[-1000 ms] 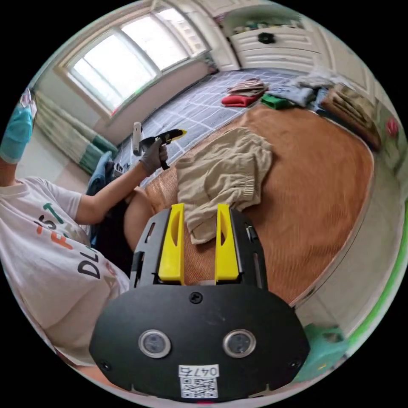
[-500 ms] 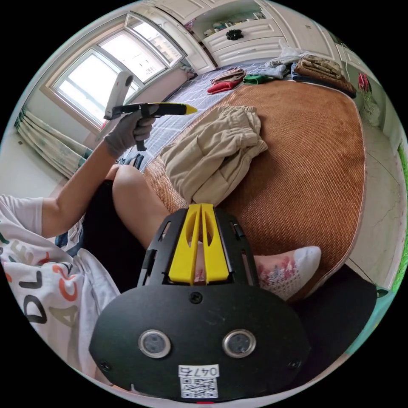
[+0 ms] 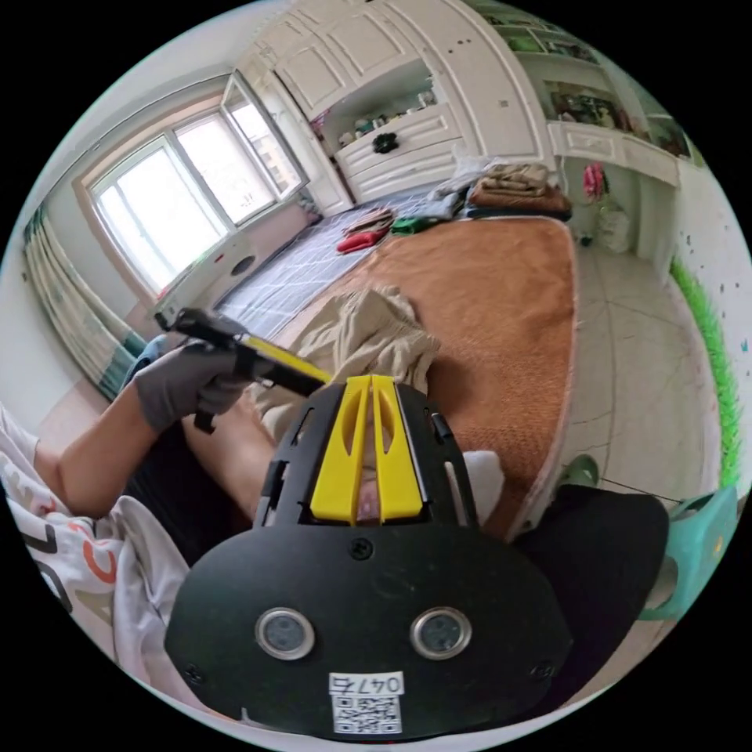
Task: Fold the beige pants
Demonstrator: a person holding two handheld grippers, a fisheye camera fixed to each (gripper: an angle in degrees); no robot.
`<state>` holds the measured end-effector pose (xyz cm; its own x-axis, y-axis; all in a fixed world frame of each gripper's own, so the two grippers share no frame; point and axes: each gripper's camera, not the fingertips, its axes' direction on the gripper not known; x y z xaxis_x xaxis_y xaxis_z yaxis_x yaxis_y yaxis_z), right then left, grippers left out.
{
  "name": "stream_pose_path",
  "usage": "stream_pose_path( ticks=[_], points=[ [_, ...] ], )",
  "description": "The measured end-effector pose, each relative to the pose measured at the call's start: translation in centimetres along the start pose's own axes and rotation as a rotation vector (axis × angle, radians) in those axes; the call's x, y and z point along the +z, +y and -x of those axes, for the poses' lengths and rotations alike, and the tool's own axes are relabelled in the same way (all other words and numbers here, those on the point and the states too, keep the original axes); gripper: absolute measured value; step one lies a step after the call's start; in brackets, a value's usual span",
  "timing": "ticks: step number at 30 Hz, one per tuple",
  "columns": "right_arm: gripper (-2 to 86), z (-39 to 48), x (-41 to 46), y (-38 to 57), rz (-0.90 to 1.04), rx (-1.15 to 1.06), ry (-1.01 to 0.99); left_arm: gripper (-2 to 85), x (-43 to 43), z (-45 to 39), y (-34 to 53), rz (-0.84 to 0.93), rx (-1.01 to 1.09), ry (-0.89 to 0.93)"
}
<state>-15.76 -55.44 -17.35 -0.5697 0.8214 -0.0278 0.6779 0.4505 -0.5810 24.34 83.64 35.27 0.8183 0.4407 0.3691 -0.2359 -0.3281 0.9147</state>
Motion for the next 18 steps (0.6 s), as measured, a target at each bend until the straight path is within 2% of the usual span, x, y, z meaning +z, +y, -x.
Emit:
stream_pose_path(
  ticks=[1, 3, 6, 9, 16, 18],
  points=[
    [0.2, -0.2, -0.4, -0.1, -0.011, 0.003, 0.022, -0.1, 0.1, -1.0, -0.2, 0.013, 0.023, -0.021],
    [1.9, -1.5, -1.5, -0.7, -0.024, 0.028, 0.072, 0.1, -0.3, -4.2, -0.4, 0.049, 0.099, -0.182],
    [4.9, -3.6, -1.7, -1.6, 0.008, 0.065, 0.024, 0.2, -2.3, -5.9, 0.5, 0.044, 0.156, -0.265],
    [7.2, -5.1, -0.7, -3.1, 0.066, 0.075, -0.074, 0.3, -5.4, -5.7, 2.8, -0.021, 0.148, -0.199],
    [8.1, -6.6, 2.7, -7.3, 0.157, 0.082, -0.061, 0.1, -10.5, -4.5, 9.1, -0.136, 0.081, -0.109],
    [7.1, -7.3, 4.9, -8.7, 0.260, 0.107, -0.110, 0.0, -12.0, -4.6, 10.9, -0.185, 0.066, -0.070]
  ],
)
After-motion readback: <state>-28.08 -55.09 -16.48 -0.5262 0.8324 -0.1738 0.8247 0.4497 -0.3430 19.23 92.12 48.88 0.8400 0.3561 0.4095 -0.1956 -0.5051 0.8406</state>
